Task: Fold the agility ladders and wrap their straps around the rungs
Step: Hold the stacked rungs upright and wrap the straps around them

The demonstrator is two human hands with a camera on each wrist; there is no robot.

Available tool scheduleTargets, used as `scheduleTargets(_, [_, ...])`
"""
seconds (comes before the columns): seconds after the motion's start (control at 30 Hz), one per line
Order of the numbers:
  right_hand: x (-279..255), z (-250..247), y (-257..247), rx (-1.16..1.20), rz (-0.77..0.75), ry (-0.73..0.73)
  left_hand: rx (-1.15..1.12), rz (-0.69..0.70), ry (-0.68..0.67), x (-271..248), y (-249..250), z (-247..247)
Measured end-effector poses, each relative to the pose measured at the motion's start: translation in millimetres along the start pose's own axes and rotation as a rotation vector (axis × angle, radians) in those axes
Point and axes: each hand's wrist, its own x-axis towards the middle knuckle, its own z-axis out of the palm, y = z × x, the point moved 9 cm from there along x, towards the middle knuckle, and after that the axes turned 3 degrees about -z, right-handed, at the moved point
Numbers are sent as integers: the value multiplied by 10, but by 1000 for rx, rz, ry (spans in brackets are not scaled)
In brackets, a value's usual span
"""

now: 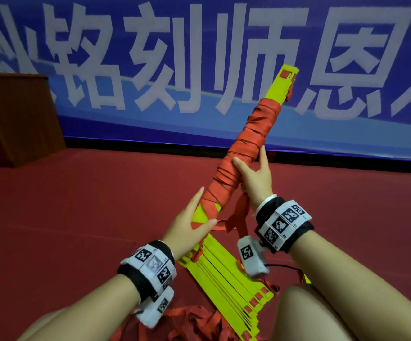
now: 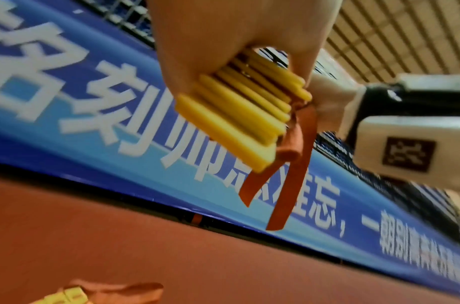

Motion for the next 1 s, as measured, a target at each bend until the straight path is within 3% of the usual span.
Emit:
scheduleTargets(0.13, [-46, -8, -140, 91, -50, -55, -674, -256, -187, -32, -112, 203])
scheduleTargets(0.23, [-39, 27, -155, 79, -55, -119, -776, -209, -246, -28, 16, 188])
scheduleTargets(0.37, [-27, 87, -161, 42, -41, -181, -594, -26, -161, -30, 103, 122])
scheduleTargets(0.47, [-30, 118, -88, -3, 24, -206, -371, 22, -104, -64, 96, 49])
scheduleTargets(0.6, [-57, 127, 52, -65, 108, -207, 103, 46, -7, -131, 40, -104])
scheduleTargets(0.7, [-41, 77, 219, -147, 168, -83, 565, 31, 34, -157, 76, -123])
scheduleTargets(0.8, [-112, 132, 259, -156, 112, -8, 831, 56, 86, -219, 149, -97])
scheduleTargets(0.9, [-119, 109, 175, -105, 7, 58, 797, 50, 87, -192, 111, -73])
scheduleTargets(1.0, [-92, 106, 116, 55, -5, 60, 274, -87, 8, -92, -30, -90])
